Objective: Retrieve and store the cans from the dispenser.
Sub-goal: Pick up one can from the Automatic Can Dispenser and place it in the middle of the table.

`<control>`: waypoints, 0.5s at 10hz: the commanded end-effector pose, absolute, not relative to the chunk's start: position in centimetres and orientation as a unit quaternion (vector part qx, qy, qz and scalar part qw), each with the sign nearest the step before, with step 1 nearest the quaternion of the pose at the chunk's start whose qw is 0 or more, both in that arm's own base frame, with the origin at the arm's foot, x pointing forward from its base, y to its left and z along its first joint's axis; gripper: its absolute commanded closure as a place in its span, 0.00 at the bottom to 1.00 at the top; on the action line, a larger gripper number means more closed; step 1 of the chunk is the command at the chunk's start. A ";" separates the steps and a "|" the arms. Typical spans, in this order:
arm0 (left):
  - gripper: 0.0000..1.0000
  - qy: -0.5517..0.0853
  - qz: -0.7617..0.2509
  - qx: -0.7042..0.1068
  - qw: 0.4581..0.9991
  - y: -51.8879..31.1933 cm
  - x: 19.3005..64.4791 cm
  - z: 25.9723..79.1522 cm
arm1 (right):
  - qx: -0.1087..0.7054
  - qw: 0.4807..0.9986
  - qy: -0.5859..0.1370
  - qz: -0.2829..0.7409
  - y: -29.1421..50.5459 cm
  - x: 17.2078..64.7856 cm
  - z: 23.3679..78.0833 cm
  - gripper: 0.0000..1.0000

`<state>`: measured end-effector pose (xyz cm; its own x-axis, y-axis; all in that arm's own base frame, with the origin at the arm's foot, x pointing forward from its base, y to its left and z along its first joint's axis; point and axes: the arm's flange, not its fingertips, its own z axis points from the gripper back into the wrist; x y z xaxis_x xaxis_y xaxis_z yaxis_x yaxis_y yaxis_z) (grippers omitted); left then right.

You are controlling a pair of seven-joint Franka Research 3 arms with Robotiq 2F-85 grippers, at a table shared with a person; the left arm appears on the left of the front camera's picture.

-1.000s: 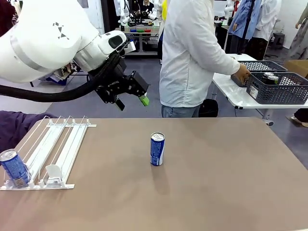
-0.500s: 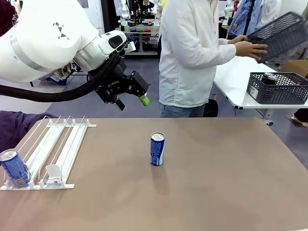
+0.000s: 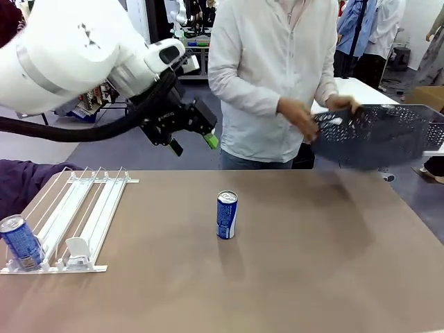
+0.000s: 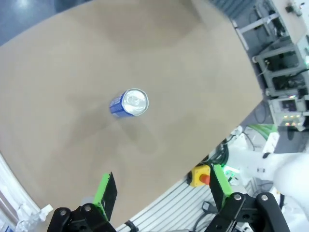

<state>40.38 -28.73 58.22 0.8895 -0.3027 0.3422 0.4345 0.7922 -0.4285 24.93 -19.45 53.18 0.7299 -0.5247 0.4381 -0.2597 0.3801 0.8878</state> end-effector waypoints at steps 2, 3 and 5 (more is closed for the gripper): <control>0.00 -0.127 -0.108 -0.382 0.909 -11.8 39.1 60.3 | 0.555 0.740 -0.371 -0.083 -19.4 25.2 53.5 0.00; 0.00 -0.129 -0.066 -0.423 0.895 -5.4 37.6 59.5 | 0.555 0.740 -0.371 -0.083 -19.4 25.2 53.5 0.00; 0.00 -0.145 -0.026 -0.576 0.804 5.7 33.4 55.2 | 0.555 0.740 -0.371 -0.083 -19.4 25.2 53.5 0.00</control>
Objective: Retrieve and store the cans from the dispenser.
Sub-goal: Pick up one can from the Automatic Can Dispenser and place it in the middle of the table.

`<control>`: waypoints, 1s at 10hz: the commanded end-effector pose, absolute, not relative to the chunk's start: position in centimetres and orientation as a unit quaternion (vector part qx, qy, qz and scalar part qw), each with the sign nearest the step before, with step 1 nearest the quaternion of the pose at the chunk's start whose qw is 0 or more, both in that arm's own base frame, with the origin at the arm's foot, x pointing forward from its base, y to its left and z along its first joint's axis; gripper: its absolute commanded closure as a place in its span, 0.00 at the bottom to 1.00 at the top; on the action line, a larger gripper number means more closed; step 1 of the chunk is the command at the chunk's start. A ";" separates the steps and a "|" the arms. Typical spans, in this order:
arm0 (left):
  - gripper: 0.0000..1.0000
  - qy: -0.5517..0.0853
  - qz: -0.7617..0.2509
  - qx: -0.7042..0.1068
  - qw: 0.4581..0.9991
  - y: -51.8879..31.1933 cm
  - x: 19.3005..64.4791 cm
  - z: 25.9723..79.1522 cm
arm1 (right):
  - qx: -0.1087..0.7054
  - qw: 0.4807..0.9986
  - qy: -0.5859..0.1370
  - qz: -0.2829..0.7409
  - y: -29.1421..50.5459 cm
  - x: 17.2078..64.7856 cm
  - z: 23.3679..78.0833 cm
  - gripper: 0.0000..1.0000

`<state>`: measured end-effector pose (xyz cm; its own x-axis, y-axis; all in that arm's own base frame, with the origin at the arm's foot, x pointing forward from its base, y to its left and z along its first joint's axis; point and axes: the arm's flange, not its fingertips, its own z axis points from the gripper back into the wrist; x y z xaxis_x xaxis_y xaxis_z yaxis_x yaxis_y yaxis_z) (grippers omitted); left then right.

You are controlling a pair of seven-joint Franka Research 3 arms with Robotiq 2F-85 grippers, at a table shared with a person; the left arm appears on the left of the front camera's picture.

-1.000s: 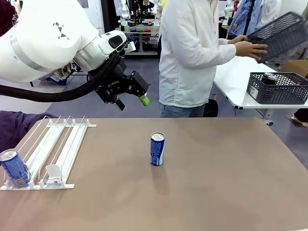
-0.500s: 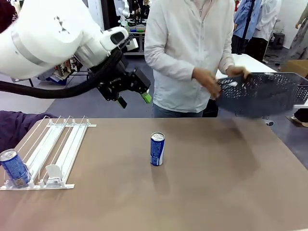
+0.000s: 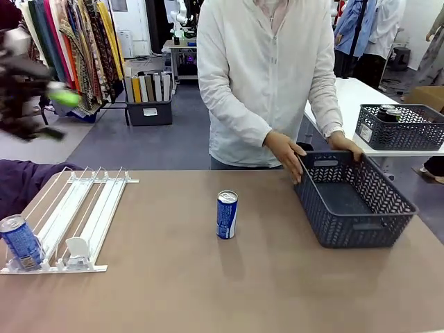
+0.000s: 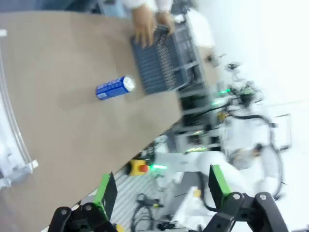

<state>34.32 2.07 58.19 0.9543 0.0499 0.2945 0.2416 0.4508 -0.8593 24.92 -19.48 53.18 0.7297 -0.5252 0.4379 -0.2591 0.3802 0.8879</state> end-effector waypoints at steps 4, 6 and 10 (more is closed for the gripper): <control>0.00 -0.137 0.041 -0.725 0.673 12.8 31.3 44.4 | 0.555 0.740 -0.371 -0.083 -19.4 25.2 53.5 0.00; 0.00 -0.146 0.043 -0.714 0.683 13.7 28.8 45.2 | 0.555 0.740 -0.371 -0.083 -19.4 25.2 53.5 0.00; 0.00 -0.146 0.043 -0.714 0.683 13.7 28.8 45.2 | 0.555 0.740 -0.371 -0.083 -19.4 25.2 53.5 0.00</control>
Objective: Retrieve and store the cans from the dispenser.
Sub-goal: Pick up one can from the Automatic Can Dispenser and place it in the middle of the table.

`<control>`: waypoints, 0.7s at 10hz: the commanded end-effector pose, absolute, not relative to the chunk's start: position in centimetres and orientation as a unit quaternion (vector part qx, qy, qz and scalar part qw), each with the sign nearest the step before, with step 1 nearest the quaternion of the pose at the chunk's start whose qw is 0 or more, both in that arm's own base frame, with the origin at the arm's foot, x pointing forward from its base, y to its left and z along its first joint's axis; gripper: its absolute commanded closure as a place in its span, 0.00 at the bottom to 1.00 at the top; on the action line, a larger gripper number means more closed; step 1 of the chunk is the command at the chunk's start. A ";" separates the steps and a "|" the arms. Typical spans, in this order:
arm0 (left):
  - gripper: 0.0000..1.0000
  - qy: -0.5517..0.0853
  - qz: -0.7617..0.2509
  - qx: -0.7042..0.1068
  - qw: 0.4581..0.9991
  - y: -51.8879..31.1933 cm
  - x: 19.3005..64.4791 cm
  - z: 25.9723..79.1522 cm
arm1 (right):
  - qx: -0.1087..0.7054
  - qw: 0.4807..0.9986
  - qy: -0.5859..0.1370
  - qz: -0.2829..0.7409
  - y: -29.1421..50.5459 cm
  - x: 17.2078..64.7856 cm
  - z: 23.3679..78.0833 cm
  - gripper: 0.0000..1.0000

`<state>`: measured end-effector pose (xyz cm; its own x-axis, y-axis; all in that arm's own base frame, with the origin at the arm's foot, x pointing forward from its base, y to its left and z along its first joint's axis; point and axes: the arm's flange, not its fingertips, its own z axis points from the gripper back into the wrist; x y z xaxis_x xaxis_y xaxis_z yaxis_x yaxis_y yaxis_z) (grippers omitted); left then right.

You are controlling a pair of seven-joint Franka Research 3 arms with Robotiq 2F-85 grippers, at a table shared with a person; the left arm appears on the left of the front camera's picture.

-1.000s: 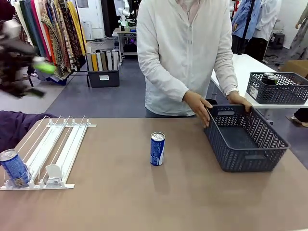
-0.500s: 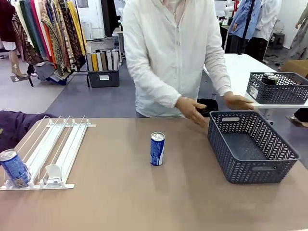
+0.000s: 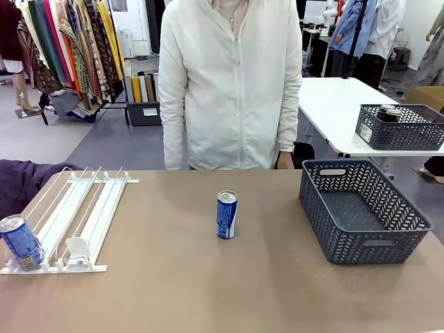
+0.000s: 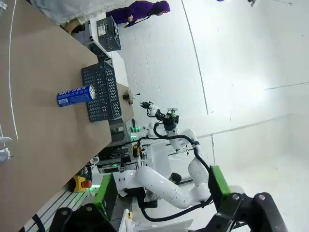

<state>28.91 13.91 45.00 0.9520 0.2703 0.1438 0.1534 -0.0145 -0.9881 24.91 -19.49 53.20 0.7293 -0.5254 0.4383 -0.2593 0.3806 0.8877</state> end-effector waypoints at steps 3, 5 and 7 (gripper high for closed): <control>0.00 -0.146 0.043 -0.714 0.683 13.7 28.8 45.2 | 0.555 0.740 -0.371 -0.083 -19.4 25.2 53.5 0.00; 0.00 -0.146 0.043 -0.714 0.683 13.7 28.8 45.2 | 0.555 0.740 -0.371 -0.083 -19.4 25.2 53.5 0.00; 0.00 -0.145 0.043 -0.710 0.687 13.8 29.0 44.9 | 0.555 0.740 -0.371 -0.083 -19.4 25.2 53.5 0.00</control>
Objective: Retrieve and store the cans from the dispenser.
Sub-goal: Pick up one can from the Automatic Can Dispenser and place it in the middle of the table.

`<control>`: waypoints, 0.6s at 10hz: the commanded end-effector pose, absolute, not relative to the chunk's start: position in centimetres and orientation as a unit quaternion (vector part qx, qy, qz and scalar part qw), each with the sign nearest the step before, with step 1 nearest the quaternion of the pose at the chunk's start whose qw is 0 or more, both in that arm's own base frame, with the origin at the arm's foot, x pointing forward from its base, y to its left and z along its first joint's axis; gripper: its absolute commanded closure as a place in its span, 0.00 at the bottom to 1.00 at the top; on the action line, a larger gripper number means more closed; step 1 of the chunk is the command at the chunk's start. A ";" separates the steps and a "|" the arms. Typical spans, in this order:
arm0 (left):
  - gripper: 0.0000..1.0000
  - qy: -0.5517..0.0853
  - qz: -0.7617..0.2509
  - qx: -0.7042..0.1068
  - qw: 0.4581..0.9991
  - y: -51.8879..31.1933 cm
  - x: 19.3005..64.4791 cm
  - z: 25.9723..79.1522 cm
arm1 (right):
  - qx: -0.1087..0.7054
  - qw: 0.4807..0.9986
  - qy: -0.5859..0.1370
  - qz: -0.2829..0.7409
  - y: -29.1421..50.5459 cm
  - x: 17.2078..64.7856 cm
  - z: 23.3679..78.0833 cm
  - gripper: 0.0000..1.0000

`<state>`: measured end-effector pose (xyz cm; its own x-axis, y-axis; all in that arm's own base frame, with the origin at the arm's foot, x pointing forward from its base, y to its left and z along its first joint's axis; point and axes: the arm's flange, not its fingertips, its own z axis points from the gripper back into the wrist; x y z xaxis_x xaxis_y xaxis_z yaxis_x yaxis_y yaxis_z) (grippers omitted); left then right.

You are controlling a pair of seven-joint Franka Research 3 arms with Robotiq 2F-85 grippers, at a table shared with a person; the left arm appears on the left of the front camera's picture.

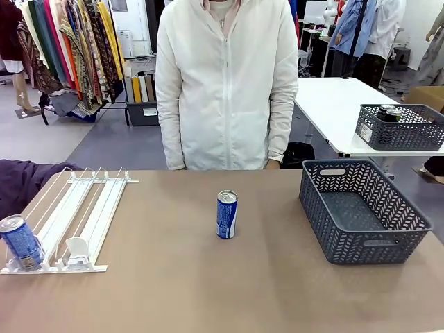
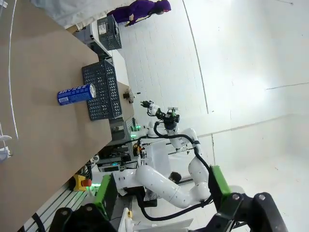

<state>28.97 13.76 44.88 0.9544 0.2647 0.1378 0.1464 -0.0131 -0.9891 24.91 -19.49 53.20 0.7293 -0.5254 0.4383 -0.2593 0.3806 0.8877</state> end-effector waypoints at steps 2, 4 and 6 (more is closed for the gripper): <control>0.00 -0.132 -0.007 -0.503 0.854 11.2 28.8 46.1 | 0.555 0.740 -0.371 -0.083 -19.4 25.2 53.5 0.00; 0.00 -0.166 0.002 -0.255 0.953 9.6 29.2 47.0 | 0.555 0.740 -0.371 -0.083 -19.4 25.2 53.5 0.00; 0.00 -0.162 0.005 -0.021 0.987 7.3 30.0 46.9 | 0.555 0.740 -0.371 -0.083 -19.4 25.2 53.5 0.00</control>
<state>30.75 9.59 48.91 0.9302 0.0653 0.3613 0.1631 0.8082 -0.5659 24.90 -19.49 53.22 0.7291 -0.5252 0.4388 -0.2596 0.3809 0.8874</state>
